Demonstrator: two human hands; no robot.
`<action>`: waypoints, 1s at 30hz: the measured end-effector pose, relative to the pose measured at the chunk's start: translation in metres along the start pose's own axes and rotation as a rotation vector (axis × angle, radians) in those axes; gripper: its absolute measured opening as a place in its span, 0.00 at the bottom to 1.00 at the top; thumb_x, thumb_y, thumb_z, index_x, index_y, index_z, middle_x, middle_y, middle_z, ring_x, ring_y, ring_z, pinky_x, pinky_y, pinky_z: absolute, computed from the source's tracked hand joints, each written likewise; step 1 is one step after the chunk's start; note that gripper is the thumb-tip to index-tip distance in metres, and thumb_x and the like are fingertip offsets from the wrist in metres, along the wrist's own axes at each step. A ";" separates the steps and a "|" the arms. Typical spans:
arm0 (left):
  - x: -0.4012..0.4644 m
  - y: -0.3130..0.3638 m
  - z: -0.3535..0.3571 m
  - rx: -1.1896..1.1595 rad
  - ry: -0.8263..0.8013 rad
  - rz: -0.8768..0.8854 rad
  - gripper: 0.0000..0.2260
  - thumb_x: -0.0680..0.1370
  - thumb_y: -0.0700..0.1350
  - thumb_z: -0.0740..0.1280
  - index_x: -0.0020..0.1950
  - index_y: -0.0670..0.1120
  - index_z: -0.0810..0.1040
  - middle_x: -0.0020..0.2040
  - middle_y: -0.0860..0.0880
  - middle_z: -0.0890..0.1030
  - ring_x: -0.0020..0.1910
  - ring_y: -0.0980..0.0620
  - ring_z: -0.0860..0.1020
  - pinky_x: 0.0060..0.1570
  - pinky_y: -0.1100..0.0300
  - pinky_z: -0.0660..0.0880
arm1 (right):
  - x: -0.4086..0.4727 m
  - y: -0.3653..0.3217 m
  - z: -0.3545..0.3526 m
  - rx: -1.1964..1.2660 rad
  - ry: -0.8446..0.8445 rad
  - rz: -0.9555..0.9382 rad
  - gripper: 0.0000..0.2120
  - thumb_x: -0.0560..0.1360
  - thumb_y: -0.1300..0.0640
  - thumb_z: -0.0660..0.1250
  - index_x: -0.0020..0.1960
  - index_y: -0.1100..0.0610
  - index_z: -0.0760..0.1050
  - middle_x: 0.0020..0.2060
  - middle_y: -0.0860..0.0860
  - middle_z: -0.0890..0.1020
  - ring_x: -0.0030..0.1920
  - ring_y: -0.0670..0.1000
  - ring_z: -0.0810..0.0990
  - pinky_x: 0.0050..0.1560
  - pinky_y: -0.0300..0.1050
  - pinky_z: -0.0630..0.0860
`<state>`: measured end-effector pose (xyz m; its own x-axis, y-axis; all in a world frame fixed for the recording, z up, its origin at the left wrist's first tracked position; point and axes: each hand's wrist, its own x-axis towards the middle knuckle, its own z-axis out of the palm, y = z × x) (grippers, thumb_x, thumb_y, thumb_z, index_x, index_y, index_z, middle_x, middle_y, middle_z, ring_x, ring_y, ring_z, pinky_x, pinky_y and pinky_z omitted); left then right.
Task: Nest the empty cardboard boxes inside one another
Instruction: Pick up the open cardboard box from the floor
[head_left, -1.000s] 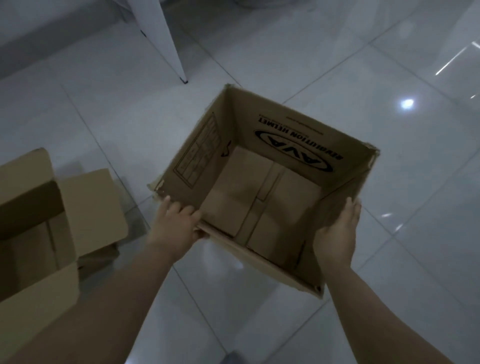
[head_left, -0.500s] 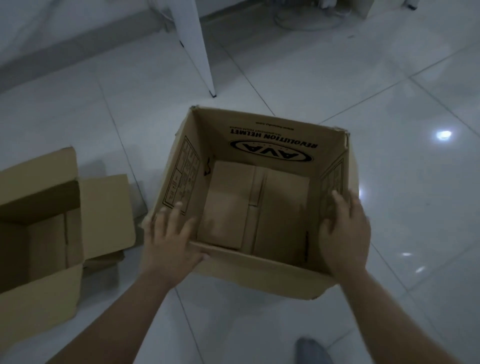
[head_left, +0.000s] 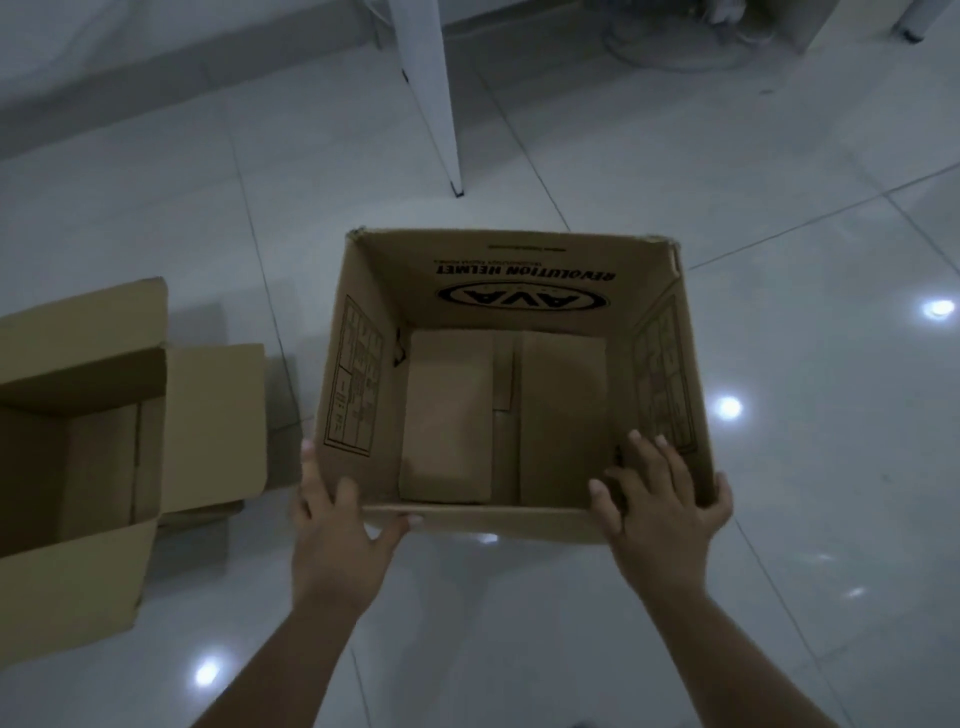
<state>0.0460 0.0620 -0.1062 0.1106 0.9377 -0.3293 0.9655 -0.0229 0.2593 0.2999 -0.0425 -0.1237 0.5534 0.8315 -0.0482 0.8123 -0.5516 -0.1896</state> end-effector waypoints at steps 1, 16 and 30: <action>-0.002 0.007 0.004 -0.038 0.013 -0.049 0.28 0.68 0.63 0.67 0.53 0.41 0.70 0.77 0.46 0.38 0.71 0.37 0.53 0.56 0.41 0.72 | 0.016 0.004 -0.001 -0.012 0.010 -0.050 0.20 0.71 0.42 0.55 0.39 0.53 0.81 0.60 0.53 0.80 0.64 0.54 0.74 0.61 0.69 0.60; 0.018 0.032 -0.004 0.097 -0.009 -0.012 0.49 0.62 0.78 0.39 0.69 0.47 0.67 0.77 0.39 0.40 0.75 0.37 0.40 0.73 0.41 0.48 | 0.090 -0.004 -0.009 -0.004 -0.074 -0.245 0.37 0.70 0.28 0.44 0.59 0.51 0.76 0.72 0.59 0.64 0.74 0.63 0.49 0.69 0.68 0.43; 0.039 0.020 -0.012 -0.052 -0.113 0.062 0.24 0.74 0.60 0.61 0.59 0.43 0.75 0.70 0.45 0.69 0.73 0.37 0.50 0.72 0.51 0.45 | 0.091 -0.027 -0.015 -0.127 -0.216 -0.163 0.28 0.69 0.34 0.59 0.62 0.52 0.73 0.76 0.56 0.54 0.76 0.59 0.41 0.72 0.66 0.39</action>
<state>0.0664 0.1024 -0.1027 0.1980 0.8902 -0.4103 0.9428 -0.0583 0.3283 0.3312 0.0468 -0.1079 0.3730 0.8970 -0.2370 0.9113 -0.4023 -0.0883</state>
